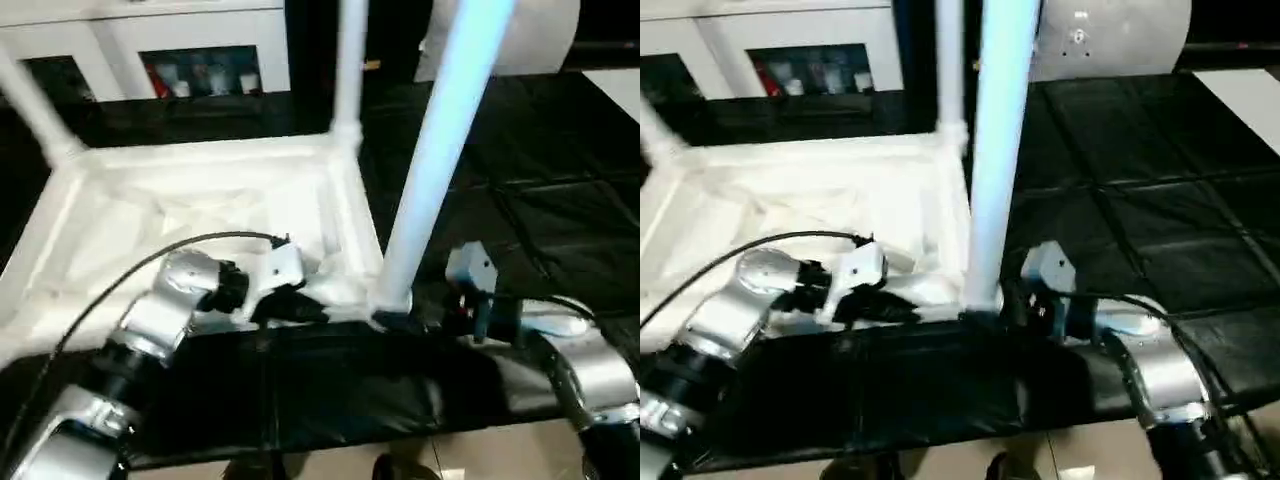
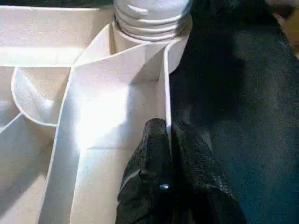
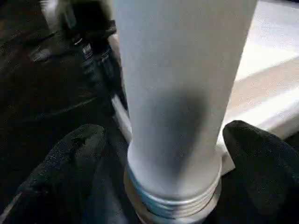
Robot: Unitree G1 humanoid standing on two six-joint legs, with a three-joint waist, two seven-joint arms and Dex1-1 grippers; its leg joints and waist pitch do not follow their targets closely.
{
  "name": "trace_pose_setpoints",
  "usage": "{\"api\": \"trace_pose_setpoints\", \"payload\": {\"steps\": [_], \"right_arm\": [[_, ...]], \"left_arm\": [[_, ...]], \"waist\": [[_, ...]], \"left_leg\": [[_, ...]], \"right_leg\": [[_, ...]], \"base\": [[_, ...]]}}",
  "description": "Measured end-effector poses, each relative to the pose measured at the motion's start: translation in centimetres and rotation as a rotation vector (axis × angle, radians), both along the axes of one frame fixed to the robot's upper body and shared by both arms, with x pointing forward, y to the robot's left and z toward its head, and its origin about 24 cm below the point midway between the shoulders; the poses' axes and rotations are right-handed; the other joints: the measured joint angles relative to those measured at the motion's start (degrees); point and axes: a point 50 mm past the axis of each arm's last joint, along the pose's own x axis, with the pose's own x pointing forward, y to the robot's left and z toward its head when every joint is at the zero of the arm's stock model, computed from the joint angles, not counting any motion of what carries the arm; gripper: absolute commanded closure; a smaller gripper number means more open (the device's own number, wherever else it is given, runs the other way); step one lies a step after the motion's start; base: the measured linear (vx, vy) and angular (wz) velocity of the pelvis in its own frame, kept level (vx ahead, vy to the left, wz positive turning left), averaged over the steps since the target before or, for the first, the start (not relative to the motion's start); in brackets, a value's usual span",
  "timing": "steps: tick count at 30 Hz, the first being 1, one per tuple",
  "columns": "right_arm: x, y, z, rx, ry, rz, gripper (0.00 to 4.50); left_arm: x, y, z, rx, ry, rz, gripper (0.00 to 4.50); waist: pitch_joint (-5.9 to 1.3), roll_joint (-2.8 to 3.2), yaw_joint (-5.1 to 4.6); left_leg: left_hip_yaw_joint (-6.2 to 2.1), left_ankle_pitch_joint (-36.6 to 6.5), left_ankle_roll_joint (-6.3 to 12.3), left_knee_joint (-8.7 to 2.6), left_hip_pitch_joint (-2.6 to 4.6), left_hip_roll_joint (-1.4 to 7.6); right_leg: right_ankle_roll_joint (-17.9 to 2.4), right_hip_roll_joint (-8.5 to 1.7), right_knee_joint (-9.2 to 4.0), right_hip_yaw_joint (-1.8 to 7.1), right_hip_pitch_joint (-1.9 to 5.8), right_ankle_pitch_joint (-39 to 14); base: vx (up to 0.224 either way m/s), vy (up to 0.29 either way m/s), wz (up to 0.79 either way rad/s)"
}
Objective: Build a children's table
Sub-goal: Rotate leg to tighten
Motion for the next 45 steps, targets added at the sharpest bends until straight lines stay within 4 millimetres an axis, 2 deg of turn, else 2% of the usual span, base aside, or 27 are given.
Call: {"api": "trace_pose_setpoints", "payload": {"steps": [2,3,4,7,10,12,14,18,19,32,35,37,40,42,45], "right_arm": [[-0.1,0.0,0.1,-0.015,0.005,0.052,0.04],[-0.1,0.2,0.1,-0.019,0.007,0.076,0.31],[0.0,0.2,0.1,-0.026,0.013,0.094,0.39],[-0.1,0.2,-0.3,-0.043,0.031,0.123,0.44],[0.0,0.3,-0.7,-0.059,0.048,0.139,0.84],[0.1,0.4,-0.7,-0.06,0.053,0.146,0.87],[0.3,0.5,-0.5,-0.062,0.052,0.164,1.22],[0.3,0.4,-0.7,-0.062,0.06,0.175,1.42],[0.3,0.4,-0.7,-0.062,0.06,0.176,1.65],[0.0,0.4,-0.8,-0.054,0.084,0.174,1.81],[-0.3,0.5,-1.1,-0.027,0.114,0.11,1.81],[-0.2,1.0,-1.4,-0.001,0.108,-0.02,1.81],[0.8,2.0,-1.8,0.042,0.079,-0.263,1.82],[1.6,2.8,-2.1,0.082,0.08,-0.468,1.82],[2.3,3.2,-2.1,0.09,0.074,-0.612,1.83]], "left_arm": [[0.0,0.2,0.0,0.011,0.008,-0.031,4.5],[0.1,0.2,0.1,0.016,0.008,-0.045,4.5],[0.1,0.2,0.1,0.021,0.009,-0.055,4.5],[0.1,0.3,0.0,0.026,0.016,-0.078,4.5],[0.3,0.3,0.1,0.039,0.021,-0.098,4.5],[0.3,0.4,0.1,0.043,0.022,-0.112,4.5],[0.3,0.4,0.0,0.044,0.023,-0.119,4.5],[0.3,0.4,0.1,0.043,0.017,-0.132,4.5],[0.3,0.4,0.1,0.044,0.017,-0.133,4.5],[0.4,0.1,-0.1,0.032,0.028,-0.129,4.5],[0.4,-0.3,-0.2,0.018,0.044,-0.09,4.5],[0.7,-0.3,-0.3,0.003,0.058,0.018,4.5],[1.4,-0.8,-0.5,-0.018,0.064,0.189,4.5],[1.5,-2.0,-0.7,-0.041,0.066,0.297,4.5],[1.5,-3.3,-0.9,-0.068,0.076,0.374,4.5]], "waist": [[0.0,0.0,0.27],[-0.02,-0.03,0.33],[-0.02,-0.05,0.35],[-0.02,-0.13,0.42],[-0.01,-0.17,0.49],[-0.01,-0.18,0.55],[-0.02,-0.2,0.61],[-0.03,-0.25,0.97],[-0.03,-0.26,0.99],[-0.03,-0.28,1.3],[-0.03,-0.26,1.7],[-0.08,-0.33,1.38],[-0.08,-0.35,0.06],[-0.06,-0.38,-1.02],[-0.04,-0.29,-2.01]], "left_leg": [[0.0,0.0,0.0,0.06,0.0,0.0],[0.0,0.0,0.0,0.1,0.01,0.01],[0.0,0.0,0.0,0.16,0.0,0.01],[0.0,0.0,0.01,0.26,0.0,-0.01],[0.0,0.0,0.01,0.34,0.0,0.01],[0.0,0.0,0.01,0.36,0.0,0.01],[0.0,0.0,0.01,0.44,0.0,0.01],[0.0,0.0,0.01,0.51,0.0,0.01],[0.0,0.0,0.01,0.53,0.01,0.02],[0.0,0.0,0.01,0.67,0.03,0.06],[0.0,0.0,0.0,0.7,0.09,0.07],[0.0,0.0,-0.01,0.72,0.29,0.08],[-0.01,0.0,-0.04,0.73,0.42,0.02],[-0.03,0.0,-0.04,0.72,0.6,-0.01],[-0.09,0.0,-0.05,0.45,0.69,-0.08]], "right_leg": [[0.0,-0.01,0.03,0.0,0.03,0.0],[-0.1,-0.02,0.05,0.0,0.05,0.0],[-0.1,-0.03,0.1,0.0,0.05,0.0],[-0.1,-0.07,0.21,0.0,0.06,0.0],[-0.1,-0.07,0.33,0.0,0.05,0.0],[-0.1,-0.08,0.37,0.0,0.05,0.0],[-0.1,-0.1,0.47,0.0,0.05,0.0],[-0.1,-0.11,0.58,0.0,0.05,0.0],[-0.1,-0.11,0.62,0.0,0.05,0.0],[-0.1,-0.11,0.79,0.01,0.04,0.0],[-0.1,-0.12,0.82,0.01,0.11,0.0],[-0.1,-0.12,0.86,0.03,0.22,0.0],[0.2,-0.15,0.77,0.06,0.25,-0.1],[0.3,-0.17,0.56,0.06,0.29,-0.2],[0.4,-0.17,-0.23,-0.02,0.44,-0.2]], "base": [[0.0,0.0,0.0],[0.0,0.0,0.0],[0.0,0.0,0.0],[0.0,0.0,0.0],[0.0,0.0,0.0],[0.0,0.0,0.0],[0.0,0.0,0.0],[0.0,0.0,0.0],[0.0,0.0,0.0],[0.0,0.0,0.0],[0.0,0.0,0.0],[0.0,0.0,0.0],[-0.017,0.002,-0.02],[0.0,0.0,0.0],[0.0,0.0,0.0]]}}
